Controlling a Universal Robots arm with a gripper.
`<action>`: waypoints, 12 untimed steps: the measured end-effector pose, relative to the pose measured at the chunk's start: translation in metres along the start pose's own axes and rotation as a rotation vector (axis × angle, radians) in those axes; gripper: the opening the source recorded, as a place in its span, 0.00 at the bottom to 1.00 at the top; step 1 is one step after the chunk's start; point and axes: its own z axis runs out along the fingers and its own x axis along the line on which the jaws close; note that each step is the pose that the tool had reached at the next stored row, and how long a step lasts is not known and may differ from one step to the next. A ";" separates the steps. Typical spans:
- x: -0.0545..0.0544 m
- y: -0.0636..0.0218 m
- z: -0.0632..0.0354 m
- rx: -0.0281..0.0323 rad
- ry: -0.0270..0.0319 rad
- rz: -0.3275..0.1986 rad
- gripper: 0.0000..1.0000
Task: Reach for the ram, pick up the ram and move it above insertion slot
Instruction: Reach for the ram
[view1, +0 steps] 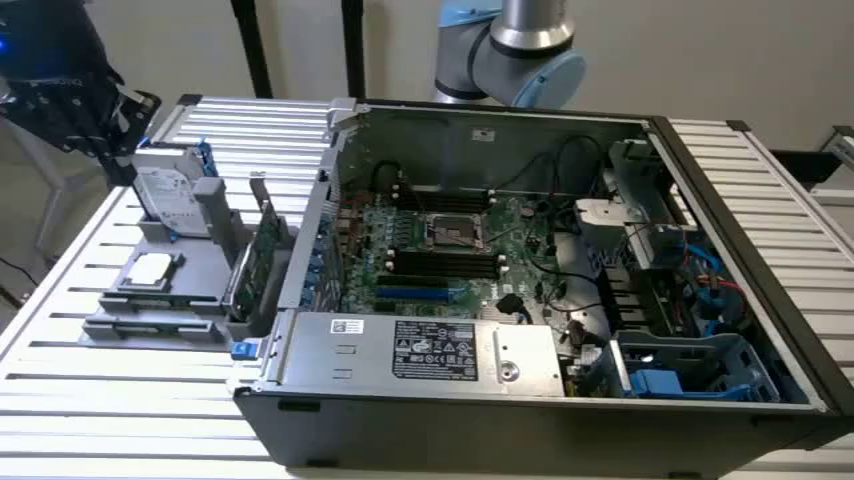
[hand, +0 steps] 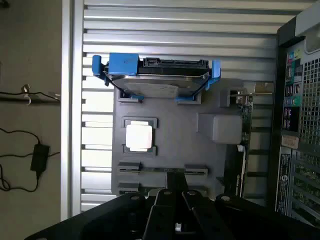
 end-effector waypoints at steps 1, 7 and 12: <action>0.000 0.0000 0.0000 0.0000 0.0000 0.000 0.11; 0.000 0.0000 0.0000 0.0000 0.0000 0.000 0.11; 0.000 0.0000 0.0000 0.0000 0.0000 0.000 0.11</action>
